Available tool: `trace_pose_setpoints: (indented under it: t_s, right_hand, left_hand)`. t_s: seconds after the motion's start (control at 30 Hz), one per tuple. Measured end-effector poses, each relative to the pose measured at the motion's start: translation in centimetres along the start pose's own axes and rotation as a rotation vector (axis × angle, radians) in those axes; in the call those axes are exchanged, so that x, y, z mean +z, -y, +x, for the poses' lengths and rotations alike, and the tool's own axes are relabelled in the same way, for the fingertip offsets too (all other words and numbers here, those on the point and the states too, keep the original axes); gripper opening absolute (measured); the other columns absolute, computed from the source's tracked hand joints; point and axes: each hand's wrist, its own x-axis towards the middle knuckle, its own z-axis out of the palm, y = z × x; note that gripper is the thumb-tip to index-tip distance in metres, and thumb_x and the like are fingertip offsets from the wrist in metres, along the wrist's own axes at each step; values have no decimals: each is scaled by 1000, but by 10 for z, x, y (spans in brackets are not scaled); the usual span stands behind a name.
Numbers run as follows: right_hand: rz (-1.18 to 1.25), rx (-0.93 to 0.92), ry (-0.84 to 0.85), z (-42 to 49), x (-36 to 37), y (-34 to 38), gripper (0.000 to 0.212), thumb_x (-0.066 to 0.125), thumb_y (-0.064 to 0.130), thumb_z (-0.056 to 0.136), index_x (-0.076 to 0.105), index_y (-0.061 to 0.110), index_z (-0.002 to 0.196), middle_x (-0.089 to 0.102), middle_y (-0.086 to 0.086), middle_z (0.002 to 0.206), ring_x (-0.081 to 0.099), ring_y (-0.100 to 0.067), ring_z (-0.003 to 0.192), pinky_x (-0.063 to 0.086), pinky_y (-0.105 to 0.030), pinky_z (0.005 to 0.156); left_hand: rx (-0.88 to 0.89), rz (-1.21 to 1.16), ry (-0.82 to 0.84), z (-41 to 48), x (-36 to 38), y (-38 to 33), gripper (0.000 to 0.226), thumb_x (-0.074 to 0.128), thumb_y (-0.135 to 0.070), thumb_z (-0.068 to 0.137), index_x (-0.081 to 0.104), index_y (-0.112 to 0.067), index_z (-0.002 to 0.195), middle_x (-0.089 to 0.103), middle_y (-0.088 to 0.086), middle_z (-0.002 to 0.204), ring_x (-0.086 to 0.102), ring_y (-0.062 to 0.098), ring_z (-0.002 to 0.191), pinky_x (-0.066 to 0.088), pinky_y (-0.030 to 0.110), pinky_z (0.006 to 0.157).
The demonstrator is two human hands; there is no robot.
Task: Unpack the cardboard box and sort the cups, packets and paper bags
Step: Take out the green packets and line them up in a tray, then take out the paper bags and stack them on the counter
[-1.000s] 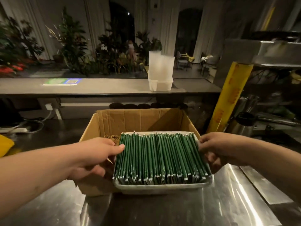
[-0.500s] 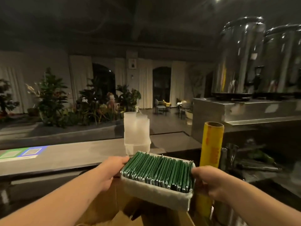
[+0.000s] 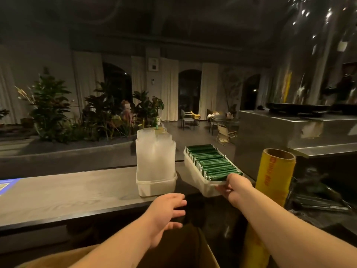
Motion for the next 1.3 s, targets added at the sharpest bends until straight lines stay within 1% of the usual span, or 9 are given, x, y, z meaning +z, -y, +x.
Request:
trace_pose_setpoints:
  t_s: [0.3,0.53,0.7,0.8,0.9,0.97,1.1,1.2,1.3]
  right_hand:
    - [-16,23,-46,68,52,-16,49,51,-3,100,51,14,146,64,-16,130,66,-33,97,61,-45,76]
    - [-28,66,7,72,51,-11,42,53,4,102,52,12,143,67,-18,123,70,-34,99,61,-43,50]
    - [31,92,-8,29,41,-21,42,56,21,103,50,14,144,62,-14,130,65,-30,112,59,-41,83]
    - [-109,24,14,-17,44,-53,30,56,19,102,58,11,131,64,-10,113,65,-24,98,57,-36,77]
    - [-310,-14,164,-74,42,-110,18,56,17,102,65,9,115,58,-4,81,56,-16,67,52,-31,63]
    - [-547,-119,321,-104,30,-155,12,59,18,101,66,13,108,61,-3,77,58,-16,67,52,-30,63]
    - [-1371,-417,728,-139,-1,-259,36,76,33,89,63,23,120,67,0,117,65,-15,104,58,-30,85]
    - [-1974,-373,982,-133,-22,-307,86,82,45,81,36,29,153,39,-2,155,38,-27,142,41,-47,114]
    - [-2220,-390,1060,-132,-39,-320,105,83,35,82,15,26,162,20,-6,167,18,-36,153,25,-55,122]
  left_hand:
    - [14,130,-87,28,-29,15,32,45,-26,108,55,-26,138,65,-8,126,63,12,113,58,31,83]
    - [-8,77,-92,31,-29,22,33,46,-24,108,55,-24,140,66,-6,127,63,15,112,58,32,82]
    - [-1,84,-140,0,-45,26,27,45,-25,108,60,-24,130,68,-4,122,66,17,110,57,34,83]
    - [0,92,-203,-34,-60,33,25,45,-24,109,66,-19,120,73,1,114,70,21,104,56,34,77]
    - [-3,105,-247,-75,-76,49,23,47,-25,108,69,-19,113,75,4,106,73,22,98,57,37,81]
    - [24,183,-263,-98,-84,70,21,50,-26,107,70,-20,109,76,2,102,73,19,95,57,32,76]
    - [3,344,-383,-144,-100,136,13,58,-20,102,70,-26,102,73,0,98,70,16,92,57,30,73]
    - [-71,301,-505,-167,-106,176,11,62,-18,99,69,-26,97,71,7,93,68,24,87,60,40,77]
    - [-72,295,-591,-182,-112,206,13,62,-18,99,67,-30,95,69,3,88,65,22,80,59,42,74]
